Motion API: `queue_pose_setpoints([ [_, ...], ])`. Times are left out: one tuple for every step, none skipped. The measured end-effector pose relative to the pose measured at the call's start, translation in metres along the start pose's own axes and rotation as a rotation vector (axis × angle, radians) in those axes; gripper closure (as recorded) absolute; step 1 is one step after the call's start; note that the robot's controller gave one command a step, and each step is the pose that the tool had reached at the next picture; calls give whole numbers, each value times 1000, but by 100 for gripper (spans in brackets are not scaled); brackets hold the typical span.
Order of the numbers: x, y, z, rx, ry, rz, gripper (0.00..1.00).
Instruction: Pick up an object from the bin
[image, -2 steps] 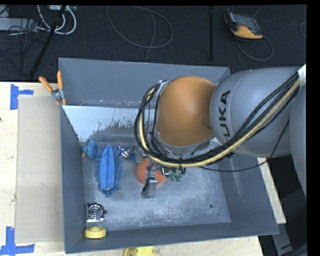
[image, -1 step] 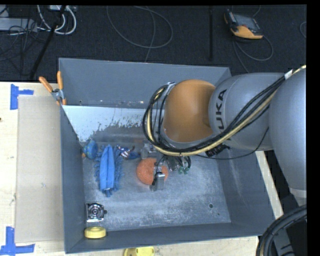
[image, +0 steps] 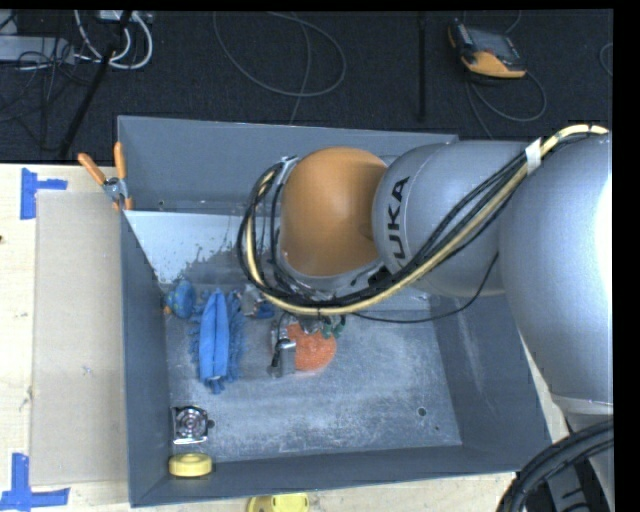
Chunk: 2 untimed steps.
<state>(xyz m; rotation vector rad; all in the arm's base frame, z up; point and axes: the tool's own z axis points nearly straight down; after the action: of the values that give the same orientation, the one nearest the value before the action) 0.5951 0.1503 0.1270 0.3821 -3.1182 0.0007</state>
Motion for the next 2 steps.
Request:
queue_pose_setpoints([
  [2,-35,10,-3,-1,75,0],
  [-2,-20,31,1,-1,-18,0],
])
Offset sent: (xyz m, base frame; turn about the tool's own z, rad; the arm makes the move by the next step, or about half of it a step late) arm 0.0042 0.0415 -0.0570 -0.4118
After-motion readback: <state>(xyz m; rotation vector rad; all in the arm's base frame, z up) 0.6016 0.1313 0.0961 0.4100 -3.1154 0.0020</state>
